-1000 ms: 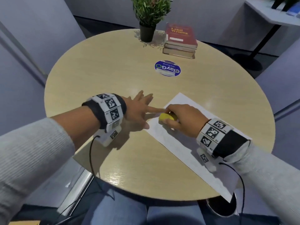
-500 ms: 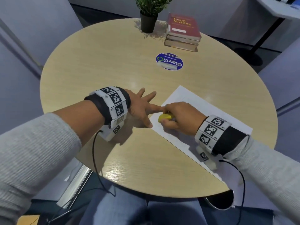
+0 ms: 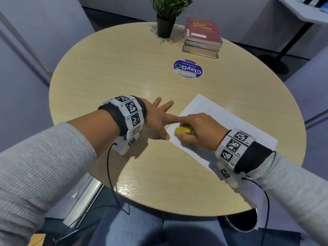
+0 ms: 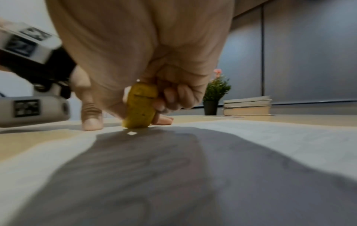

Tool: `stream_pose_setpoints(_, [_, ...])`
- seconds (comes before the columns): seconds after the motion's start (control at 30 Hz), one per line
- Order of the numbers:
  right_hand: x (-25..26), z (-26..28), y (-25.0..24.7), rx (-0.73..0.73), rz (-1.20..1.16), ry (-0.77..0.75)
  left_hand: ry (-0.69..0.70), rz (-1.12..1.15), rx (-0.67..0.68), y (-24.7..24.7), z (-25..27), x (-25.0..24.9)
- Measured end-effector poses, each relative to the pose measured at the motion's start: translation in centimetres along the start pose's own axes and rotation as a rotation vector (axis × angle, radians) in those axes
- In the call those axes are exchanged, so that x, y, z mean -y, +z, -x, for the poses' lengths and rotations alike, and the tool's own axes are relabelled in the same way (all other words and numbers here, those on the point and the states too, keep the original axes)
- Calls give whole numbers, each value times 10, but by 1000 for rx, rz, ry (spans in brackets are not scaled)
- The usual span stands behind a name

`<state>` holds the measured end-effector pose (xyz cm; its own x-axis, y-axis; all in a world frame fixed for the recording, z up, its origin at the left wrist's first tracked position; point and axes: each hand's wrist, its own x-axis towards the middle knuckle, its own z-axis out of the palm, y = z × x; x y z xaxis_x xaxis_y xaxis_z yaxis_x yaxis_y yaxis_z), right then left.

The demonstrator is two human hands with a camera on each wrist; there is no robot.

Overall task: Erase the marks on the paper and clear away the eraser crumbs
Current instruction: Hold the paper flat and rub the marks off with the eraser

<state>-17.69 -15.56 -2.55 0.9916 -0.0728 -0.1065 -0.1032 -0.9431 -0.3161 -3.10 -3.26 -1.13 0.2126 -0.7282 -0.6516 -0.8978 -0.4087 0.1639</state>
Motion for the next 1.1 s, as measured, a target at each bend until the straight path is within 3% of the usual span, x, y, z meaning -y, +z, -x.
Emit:
stream_pose_setpoints(0.07, [-3, -2, -2, -37, 23, 40, -5, 5, -3, 0, 1, 0])
stream_pose_setpoints(0.17, [4, 4, 3, 13, -15, -55, -11, 4, -9, 2, -1, 0])
stream_pose_setpoints(0.3, [-3, 0, -4, -65, -11, 55, -17, 2, -15, 2, -2, 1])
stream_pose_setpoints(0.43, [6, 8, 0, 34, -61, -60, -13, 6, -12, 3, -3, 0])
stream_pose_setpoints(0.53, [-2, 4, -5, -54, -102, 58, -13, 7, -15, 3, -3, 2])
stream_pose_setpoints(0.7, [5, 10, 0, 27, -112, -27, -15, 0, -18, 3, -4, 1])
stream_pose_setpoints(0.8, [-6, 4, -6, -77, -119, 101, -15, 7, -25, 4, -4, 2])
stream_pose_setpoints(0.97, [3, 12, 0, 5, -132, 1, -13, -2, -20, 4, -4, 1])
stream_pose_setpoints(1.1, [-6, 8, -6, -82, -82, 112, -20, -12, -27, 4, -5, 2])
